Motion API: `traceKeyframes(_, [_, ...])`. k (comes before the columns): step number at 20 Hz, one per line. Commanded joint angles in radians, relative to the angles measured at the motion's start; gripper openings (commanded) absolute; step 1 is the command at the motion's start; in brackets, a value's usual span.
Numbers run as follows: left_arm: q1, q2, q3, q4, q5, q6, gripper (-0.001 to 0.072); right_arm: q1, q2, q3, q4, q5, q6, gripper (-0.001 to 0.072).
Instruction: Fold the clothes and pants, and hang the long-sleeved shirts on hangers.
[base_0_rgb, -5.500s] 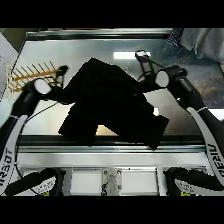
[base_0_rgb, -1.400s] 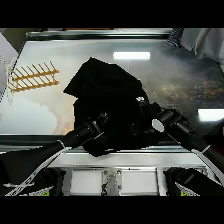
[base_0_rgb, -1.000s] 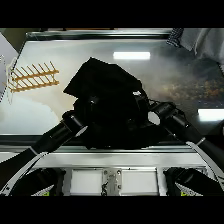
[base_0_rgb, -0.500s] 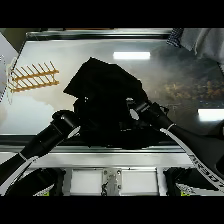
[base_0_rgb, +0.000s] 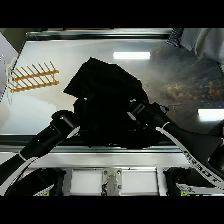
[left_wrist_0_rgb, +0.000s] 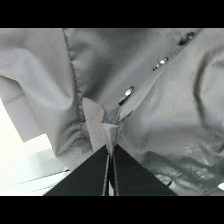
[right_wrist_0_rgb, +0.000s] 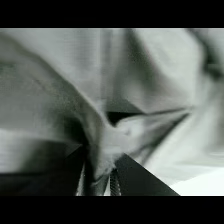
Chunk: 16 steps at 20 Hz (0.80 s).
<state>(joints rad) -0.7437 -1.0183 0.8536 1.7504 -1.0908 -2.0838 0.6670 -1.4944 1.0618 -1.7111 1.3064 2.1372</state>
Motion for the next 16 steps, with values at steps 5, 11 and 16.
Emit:
traceKeyframes(5, [0.08,0.167,0.104,-0.002,-0.035,0.025,0.0013,-0.053,0.153,0.105,-0.144,0.26,-0.355,0.0011])
traceKeyframes(11, [0.124,0.211,0.613,-0.15,-0.048,0.143,0.0013,-0.134,0.308,0.695,-0.145,0.524,-0.447,0.001])
traceKeyframes(16, [0.124,0.196,0.768,-0.183,-0.205,0.14,0.0014,-0.134,0.334,0.912,-0.145,0.536,-0.369,0.0009])
